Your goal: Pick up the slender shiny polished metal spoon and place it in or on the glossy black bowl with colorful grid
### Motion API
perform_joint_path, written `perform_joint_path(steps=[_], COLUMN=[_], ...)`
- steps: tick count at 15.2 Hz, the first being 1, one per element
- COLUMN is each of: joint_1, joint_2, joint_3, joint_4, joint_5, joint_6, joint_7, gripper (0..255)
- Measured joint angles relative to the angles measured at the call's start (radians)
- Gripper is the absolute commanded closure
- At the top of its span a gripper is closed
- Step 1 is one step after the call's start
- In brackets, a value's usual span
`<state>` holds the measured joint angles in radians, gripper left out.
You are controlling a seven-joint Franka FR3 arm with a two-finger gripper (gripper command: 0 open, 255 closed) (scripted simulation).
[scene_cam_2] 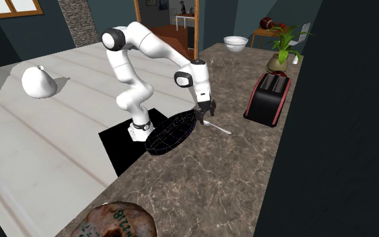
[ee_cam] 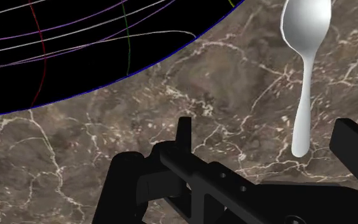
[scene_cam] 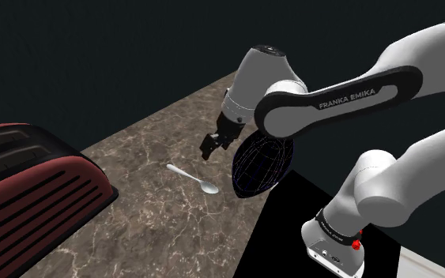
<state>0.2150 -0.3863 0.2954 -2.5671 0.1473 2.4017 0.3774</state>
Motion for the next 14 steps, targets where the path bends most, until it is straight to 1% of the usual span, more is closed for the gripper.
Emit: perform_joint_path(steps=[3,6,10,14], joint_1=[0.005,0.007,-0.001,-0.011], joint_2=[0.099,0.190,0.259,0.318], joint_3=[0.045,0.093,0.110,0.117], joint_4=[0.030,0.069,0.074,0.082], joint_5=[-0.013,-0.046,-0.082,-0.125], joint_6=[0.091,0.161,0.228,0.275], joint_7=[0.044,0.107,0.139,0.169], gripper=[0,0,0,0])
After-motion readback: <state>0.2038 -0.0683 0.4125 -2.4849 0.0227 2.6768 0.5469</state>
